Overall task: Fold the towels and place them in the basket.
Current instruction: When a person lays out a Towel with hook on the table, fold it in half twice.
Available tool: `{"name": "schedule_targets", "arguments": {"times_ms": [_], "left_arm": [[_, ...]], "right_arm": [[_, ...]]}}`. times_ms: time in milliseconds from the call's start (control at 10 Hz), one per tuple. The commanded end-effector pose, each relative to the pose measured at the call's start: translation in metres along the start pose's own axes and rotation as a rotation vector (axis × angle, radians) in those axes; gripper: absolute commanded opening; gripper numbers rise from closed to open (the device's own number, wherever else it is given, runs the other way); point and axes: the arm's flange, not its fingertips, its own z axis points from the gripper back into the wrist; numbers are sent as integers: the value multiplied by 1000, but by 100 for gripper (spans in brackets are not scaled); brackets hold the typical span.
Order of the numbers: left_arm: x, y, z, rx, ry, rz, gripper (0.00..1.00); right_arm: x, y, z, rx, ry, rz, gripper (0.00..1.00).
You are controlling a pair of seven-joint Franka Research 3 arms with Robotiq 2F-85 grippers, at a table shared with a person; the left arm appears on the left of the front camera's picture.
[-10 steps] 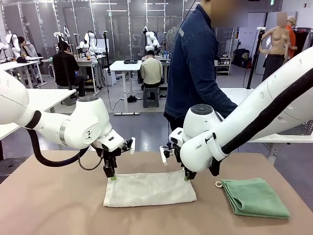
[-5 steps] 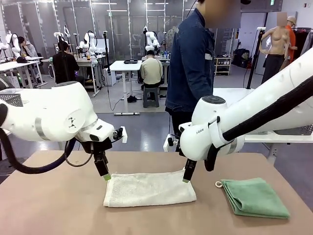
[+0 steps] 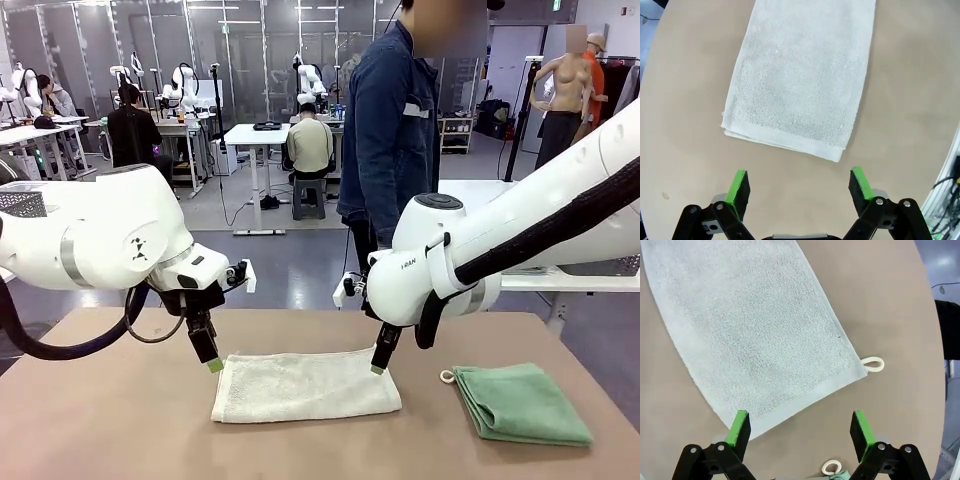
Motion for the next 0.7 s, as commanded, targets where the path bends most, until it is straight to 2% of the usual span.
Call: {"name": "schedule_targets", "arguments": {"times_ms": [0,100,200,300,400,600], "left_arm": [[3,6,-1,15,-2,-17,100],[0,0,0,0,0,0,100],[1,-7,43,60,-2,-30,100],[-6,-9,70,30,21,59,100],[-14,-14,86,-11,-4,99,100],[-24,-37,122,23,-22,95,100]], "right_arm": [[-1,-4,-1,-10,-3,27,100],[0,0,0,0,0,0,100],[6,7,-14,47,-38,-66,100],[7,14,-17,15,-7,-185,100],[7,21,-13,-8,2,-284,100],[5,30,-12,-67,13,-488,100]]}}
